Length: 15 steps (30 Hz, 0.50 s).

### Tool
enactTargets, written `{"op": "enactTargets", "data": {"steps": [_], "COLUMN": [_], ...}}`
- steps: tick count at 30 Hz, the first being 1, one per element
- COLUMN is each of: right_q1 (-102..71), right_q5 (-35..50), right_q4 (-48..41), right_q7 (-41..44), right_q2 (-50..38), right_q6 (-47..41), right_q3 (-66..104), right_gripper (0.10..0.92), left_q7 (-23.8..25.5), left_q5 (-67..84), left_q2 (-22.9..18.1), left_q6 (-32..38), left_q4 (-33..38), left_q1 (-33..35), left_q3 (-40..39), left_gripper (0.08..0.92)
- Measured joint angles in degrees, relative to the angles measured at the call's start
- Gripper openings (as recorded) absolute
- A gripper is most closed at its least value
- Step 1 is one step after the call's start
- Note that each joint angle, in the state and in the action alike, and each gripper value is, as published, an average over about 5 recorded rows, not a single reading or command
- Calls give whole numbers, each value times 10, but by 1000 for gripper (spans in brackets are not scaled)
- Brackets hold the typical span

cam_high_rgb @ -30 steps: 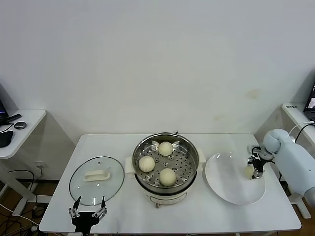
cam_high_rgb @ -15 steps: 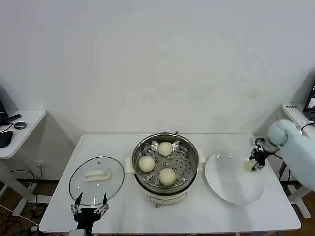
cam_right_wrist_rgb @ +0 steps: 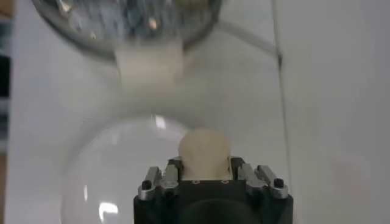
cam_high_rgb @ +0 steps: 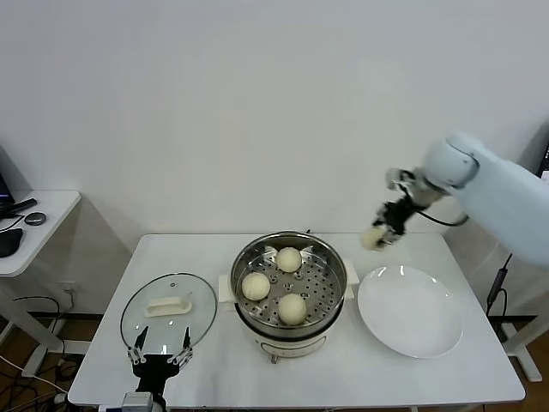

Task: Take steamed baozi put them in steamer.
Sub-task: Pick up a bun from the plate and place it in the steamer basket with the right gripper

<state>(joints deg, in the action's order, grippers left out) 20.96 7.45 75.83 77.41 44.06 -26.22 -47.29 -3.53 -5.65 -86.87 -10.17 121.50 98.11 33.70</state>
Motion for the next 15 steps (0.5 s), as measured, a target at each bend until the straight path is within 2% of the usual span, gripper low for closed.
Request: {"op": "enactTargets", "data": {"steps": [7,15], "right_q1": [57,58], "right_q5": [73,87], "right_q4": [34,28], "right_q7": [-12,-25], "right_q2": [51,116], "right_q6": [-72,-114], "right_q3": [-77,-123], "right_gripper": [481,467], "left_q7": [0,-1], "left_q5": [6,12], "left_q2": [1,-2], "left_q6": [-1,-2], "left_q4": [8,13], "left_q1": [-2,-3], "left_q3": [-4,-3], "left_gripper": [823,823]}}
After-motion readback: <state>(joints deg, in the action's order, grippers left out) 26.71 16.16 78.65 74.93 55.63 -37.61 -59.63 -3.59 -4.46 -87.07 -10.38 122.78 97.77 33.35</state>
